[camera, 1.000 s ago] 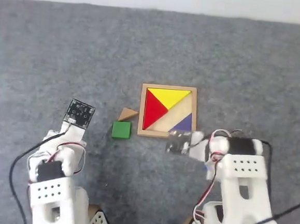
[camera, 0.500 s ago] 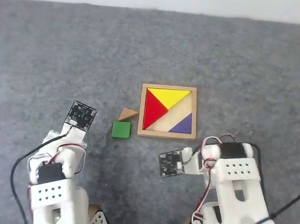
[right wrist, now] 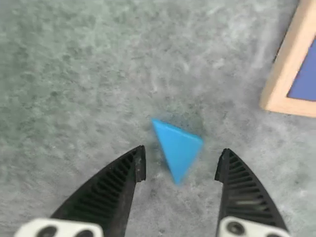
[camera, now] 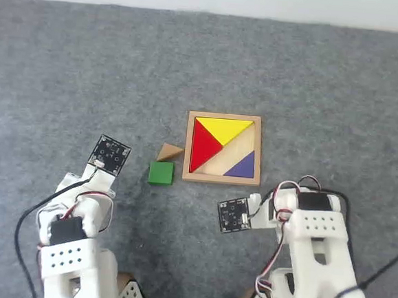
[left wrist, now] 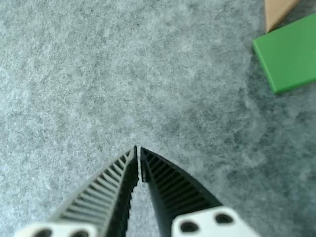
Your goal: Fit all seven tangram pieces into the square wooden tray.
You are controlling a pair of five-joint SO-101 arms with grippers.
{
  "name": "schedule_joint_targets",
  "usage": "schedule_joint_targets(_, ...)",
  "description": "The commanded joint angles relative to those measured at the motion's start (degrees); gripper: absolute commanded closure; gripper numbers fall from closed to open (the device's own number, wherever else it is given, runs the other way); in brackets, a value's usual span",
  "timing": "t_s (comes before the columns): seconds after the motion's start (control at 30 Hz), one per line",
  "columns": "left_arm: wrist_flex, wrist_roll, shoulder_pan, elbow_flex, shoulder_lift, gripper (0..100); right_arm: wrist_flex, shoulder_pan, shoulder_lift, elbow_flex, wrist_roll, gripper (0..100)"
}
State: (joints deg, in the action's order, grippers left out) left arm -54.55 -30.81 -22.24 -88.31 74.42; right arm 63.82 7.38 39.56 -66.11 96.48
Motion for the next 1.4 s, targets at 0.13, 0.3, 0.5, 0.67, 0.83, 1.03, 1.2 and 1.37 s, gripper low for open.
schedule_joint_targets(0.13, 1.3, -0.4, 0.0, 0.1, 0.8, 99, -1.9, -0.1, -9.5, 4.5, 0.0, 76.1)
schedule_joint_targets(0.3, 1.3, -0.4, 0.0, 0.1, 0.8, 99, -2.3, 0.2, -12.2, 6.1, -0.8, 79.0)
schedule_joint_targets(0.5, 1.3, -0.4, 0.0, 0.1, 0.8, 99, -2.9, -1.0, -13.6, 6.9, -1.0, 85.0)
schedule_joint_targets(0.67, 1.3, -0.4, 0.0, 0.1, 0.8, 99, 0.9, -2.9, -11.6, 10.6, -1.1, 85.0)
schedule_joint_targets(0.83, 1.3, -0.4, 0.0, 0.1, 0.8, 99, 8.2, -6.6, -8.5, 16.2, -1.1, 85.0)
schedule_joint_targets(1.03, 1.1, 2.7, 0.4, 3.2, 0.4, 99, 11.6, -10.2, -5.1, 16.2, -1.1, 73.4)
schedule_joint_targets(1.2, -4.3, 8.5, 6.8, 15.5, -1.5, 94, 10.1, -9.6, -4.3, 16.3, -11.8, 70.4)
schedule_joint_targets(1.37, -9.6, 5.7, 23.4, 32.2, -18.0, 85, 4.0, -5.2, -4.9, 16.2, -46.2, 70.4)
